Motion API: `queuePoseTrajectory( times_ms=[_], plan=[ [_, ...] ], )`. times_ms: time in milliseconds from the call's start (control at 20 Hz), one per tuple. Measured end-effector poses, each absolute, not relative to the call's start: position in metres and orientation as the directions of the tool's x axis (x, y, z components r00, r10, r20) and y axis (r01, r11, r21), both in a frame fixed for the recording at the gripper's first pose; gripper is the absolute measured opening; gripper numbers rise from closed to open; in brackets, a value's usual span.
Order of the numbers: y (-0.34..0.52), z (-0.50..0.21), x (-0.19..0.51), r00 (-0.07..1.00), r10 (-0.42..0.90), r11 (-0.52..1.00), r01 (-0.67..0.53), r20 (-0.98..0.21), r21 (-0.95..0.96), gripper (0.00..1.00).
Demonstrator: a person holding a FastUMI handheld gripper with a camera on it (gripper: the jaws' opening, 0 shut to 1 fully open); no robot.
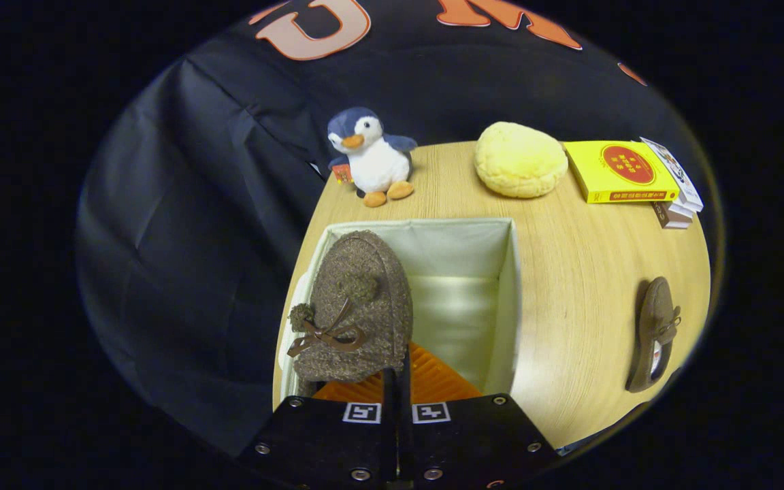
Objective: Open the storage box then place both shoes into the box .Put the left shoe in first, then the right shoe, with the right side of both shoes facing outward in a uniform manner.
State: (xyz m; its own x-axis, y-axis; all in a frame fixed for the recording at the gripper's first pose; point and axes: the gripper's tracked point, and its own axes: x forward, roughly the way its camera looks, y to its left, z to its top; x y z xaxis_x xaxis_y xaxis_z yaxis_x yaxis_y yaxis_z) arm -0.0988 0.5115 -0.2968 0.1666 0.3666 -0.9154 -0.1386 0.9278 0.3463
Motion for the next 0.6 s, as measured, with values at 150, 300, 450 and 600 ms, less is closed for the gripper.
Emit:
queuePoseTrajectory(
  times_ms=[150, 300, 450, 600],
  plan=[
    [0.519, -0.325, -0.101, 0.141, 0.317, 0.947, -0.105, -0.938, 0.305, 0.02],
    [0.528, -0.350, -0.101, 0.116, 0.289, 0.957, -0.056, -0.950, 0.284, 0.03],
    [0.543, -0.355, -0.113, 0.063, 0.332, 0.942, -0.075, -0.941, 0.327, 0.12],
    [0.537, -0.337, -0.123, 0.052, 0.378, 0.921, -0.119, -0.924, 0.370, 0.33]
  ],
)
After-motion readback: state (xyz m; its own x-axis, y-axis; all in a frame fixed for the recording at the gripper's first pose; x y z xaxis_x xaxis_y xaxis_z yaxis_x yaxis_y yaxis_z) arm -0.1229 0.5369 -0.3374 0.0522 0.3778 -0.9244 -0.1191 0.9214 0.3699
